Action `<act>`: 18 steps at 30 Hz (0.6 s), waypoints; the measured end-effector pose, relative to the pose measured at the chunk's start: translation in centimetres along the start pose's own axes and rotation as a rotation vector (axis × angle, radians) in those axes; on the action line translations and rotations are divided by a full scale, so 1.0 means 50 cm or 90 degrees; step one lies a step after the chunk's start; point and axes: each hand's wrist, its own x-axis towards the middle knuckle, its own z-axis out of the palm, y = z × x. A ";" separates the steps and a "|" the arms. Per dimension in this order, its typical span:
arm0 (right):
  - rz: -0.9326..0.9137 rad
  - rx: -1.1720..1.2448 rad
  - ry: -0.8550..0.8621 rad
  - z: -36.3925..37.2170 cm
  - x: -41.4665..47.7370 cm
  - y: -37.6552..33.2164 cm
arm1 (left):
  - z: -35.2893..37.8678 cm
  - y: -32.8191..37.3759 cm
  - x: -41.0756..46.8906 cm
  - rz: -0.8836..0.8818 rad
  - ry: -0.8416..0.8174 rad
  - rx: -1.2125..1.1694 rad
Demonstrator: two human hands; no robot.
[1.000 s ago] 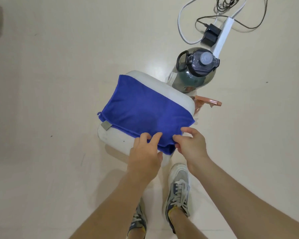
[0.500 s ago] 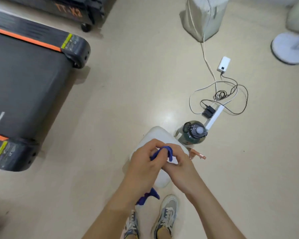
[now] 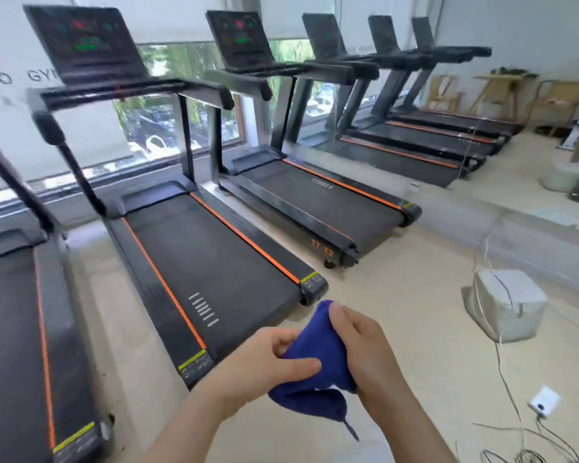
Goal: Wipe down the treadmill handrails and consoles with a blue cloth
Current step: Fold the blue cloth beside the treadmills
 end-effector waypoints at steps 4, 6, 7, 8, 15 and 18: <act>-0.074 0.034 -0.028 0.072 -0.033 -0.117 | -0.046 0.029 -0.132 -0.011 0.071 0.028; -0.089 0.082 -0.033 0.106 -0.036 -0.159 | -0.073 0.019 -0.197 -0.034 0.136 0.015; -0.078 0.118 -0.029 0.123 -0.033 -0.173 | -0.087 0.011 -0.232 -0.045 0.161 0.000; -0.058 0.165 -0.028 0.142 -0.029 -0.183 | -0.101 0.000 -0.267 -0.048 0.185 -0.034; 0.094 0.300 -0.261 0.350 -0.076 -0.160 | -0.219 -0.057 -0.470 0.064 0.504 -0.553; 0.064 0.209 -0.403 0.473 -0.145 -0.138 | -0.278 -0.084 -0.550 0.122 0.548 -0.611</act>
